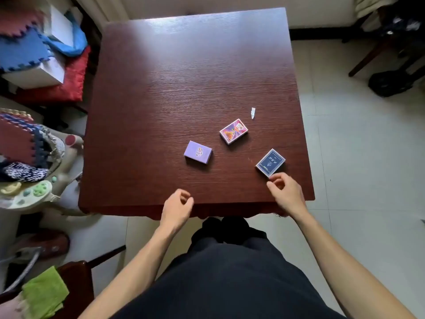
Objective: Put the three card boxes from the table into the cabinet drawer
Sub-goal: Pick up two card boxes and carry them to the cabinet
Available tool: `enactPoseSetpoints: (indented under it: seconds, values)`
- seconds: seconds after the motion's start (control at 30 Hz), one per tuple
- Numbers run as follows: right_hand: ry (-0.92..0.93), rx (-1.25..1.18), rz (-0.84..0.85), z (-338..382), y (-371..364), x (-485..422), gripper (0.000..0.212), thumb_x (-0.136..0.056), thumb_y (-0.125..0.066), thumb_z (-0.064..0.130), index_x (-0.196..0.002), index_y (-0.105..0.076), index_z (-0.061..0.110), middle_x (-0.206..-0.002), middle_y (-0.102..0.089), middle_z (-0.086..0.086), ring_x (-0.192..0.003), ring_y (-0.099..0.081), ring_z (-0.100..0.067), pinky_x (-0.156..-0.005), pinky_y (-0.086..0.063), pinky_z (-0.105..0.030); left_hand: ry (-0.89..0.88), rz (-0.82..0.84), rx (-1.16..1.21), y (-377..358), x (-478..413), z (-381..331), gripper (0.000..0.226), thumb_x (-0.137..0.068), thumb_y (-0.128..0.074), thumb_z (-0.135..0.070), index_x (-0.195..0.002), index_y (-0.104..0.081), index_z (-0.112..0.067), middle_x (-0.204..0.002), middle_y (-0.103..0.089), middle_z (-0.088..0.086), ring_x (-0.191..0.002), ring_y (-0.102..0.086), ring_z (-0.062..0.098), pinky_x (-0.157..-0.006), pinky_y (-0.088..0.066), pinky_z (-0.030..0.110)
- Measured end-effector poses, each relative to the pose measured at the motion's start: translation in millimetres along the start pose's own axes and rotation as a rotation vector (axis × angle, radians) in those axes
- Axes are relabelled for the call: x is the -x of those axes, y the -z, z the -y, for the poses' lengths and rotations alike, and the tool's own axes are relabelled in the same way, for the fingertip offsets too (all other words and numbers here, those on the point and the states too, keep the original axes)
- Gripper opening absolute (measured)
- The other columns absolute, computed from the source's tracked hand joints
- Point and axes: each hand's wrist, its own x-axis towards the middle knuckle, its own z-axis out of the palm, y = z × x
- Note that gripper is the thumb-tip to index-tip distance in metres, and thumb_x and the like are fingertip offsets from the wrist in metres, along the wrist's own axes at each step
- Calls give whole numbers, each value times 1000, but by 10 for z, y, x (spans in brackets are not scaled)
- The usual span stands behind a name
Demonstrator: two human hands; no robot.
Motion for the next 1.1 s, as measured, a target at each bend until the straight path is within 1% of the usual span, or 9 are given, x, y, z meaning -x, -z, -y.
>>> enactPoseSetpoints:
  seconds: [0.03, 0.13, 0.23, 0.33, 0.43, 0.63, 0.8, 0.97, 1.1]
  values:
    - [58, 62, -37, 82, 10, -84, 20, -83, -70, 37, -102, -67, 34, -100, -64, 6, -93, -64, -14, -80, -52, -32, -65, -59, -8, 4, -161, -162, 20, -80, -58, -38, -97, -61, -27, -92, -62, -5, -88, -63, 18, -75, -47, 29]
    - [88, 342, -37, 282, 22, -322, 53, -81, -74, 40, -130, -57, 30, -127, -51, -6, -118, -50, -27, -98, -47, -44, -85, -112, -130, 44, -518, -661, 46, -81, -62, -39, -122, -51, -22, -120, -51, 8, -111, -51, 28, -92, -48, 42]
    - [59, 534, 30, 354, -3, -500, 80, -77, -78, 47, -146, -43, 33, -148, -38, -10, -134, -39, -32, -106, -41, -51, -77, -86, -243, -14, -750, -869, 70, -79, -65, -40, -140, -36, -21, -141, -35, 12, -126, -37, 36, -95, -44, 49]
    - [33, 597, 98, 344, -37, -631, 88, -77, -80, 50, -151, -35, 36, -156, -30, -11, -142, -31, -33, -110, -36, -55, -73, -57, -298, -46, -956, -947, 85, -77, -69, -41, -148, -24, -29, -152, -22, 13, -135, -27, 37, -99, -41, 52]
    - [41, 617, 129, 317, -70, -686, 85, -79, -79, 48, -151, -36, 36, -155, -32, -12, -140, -34, -34, -109, -38, -54, -106, -33, -378, -99, -1049, -951, 89, -77, -72, -45, -150, -21, -36, -153, -21, 13, -135, -28, 37, -101, -42, 51]
    - [71, 594, 100, 292, -92, -732, 76, -81, -80, 40, -147, -43, 32, -148, -38, -13, -133, -39, -34, -105, -43, -50, -124, -35, -444, -193, -1127, -891, 78, -79, -69, -45, -146, -29, -36, -148, -26, 14, -128, -35, 37, -96, -45, 49]
    - [25, 503, 110, 298, -60, -707, 73, -76, -81, 38, -142, -48, 34, -141, -42, -11, -129, -41, -32, -102, -46, -48, -133, -31, -430, -150, -1124, -868, 72, -74, -68, -39, -138, -38, -36, -133, -36, 11, -119, -39, 34, -85, -47, 43]
    - [-67, 237, 93, 249, -59, -493, 72, -72, -80, 50, -137, -50, 40, -131, -50, -7, -121, -50, -29, -100, -47, -43, -124, 17, -254, -5, -900, -680, 75, -68, -68, -50, -136, -38, -42, -129, -39, 9, -118, -41, 32, -97, -45, 45]
    - [-141, -46, 104, 141, -79, -124, 87, -62, -81, 64, -139, -47, 43, -118, -57, 7, -107, -60, -15, -90, -50, -34, -56, 184, 20, 124, -558, -450, 72, -66, -70, -60, -130, -40, -50, -123, -49, 2, -107, -56, 20, -97, -48, 40]
